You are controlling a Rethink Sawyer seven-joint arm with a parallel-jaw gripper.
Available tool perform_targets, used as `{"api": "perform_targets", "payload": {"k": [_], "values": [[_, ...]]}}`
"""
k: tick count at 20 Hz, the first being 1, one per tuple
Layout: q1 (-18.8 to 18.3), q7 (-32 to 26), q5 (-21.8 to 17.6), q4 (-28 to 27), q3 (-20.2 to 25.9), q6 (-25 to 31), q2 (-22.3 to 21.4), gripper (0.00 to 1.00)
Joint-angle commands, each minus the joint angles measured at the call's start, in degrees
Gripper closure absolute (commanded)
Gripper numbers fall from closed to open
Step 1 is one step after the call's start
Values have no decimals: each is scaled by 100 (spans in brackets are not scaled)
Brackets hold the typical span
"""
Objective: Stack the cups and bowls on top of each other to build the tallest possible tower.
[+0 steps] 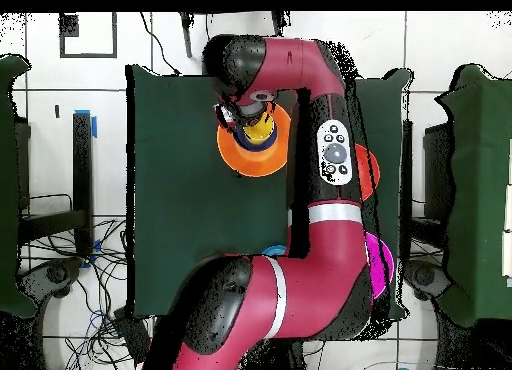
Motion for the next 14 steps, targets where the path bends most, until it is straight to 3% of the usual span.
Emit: {"api": "perform_targets", "payload": {"k": [1,14], "values": [[155,-459,-542,307,-348,186,-235,0],[116,-510,-366,613,-572,-43,-252,0]]}}
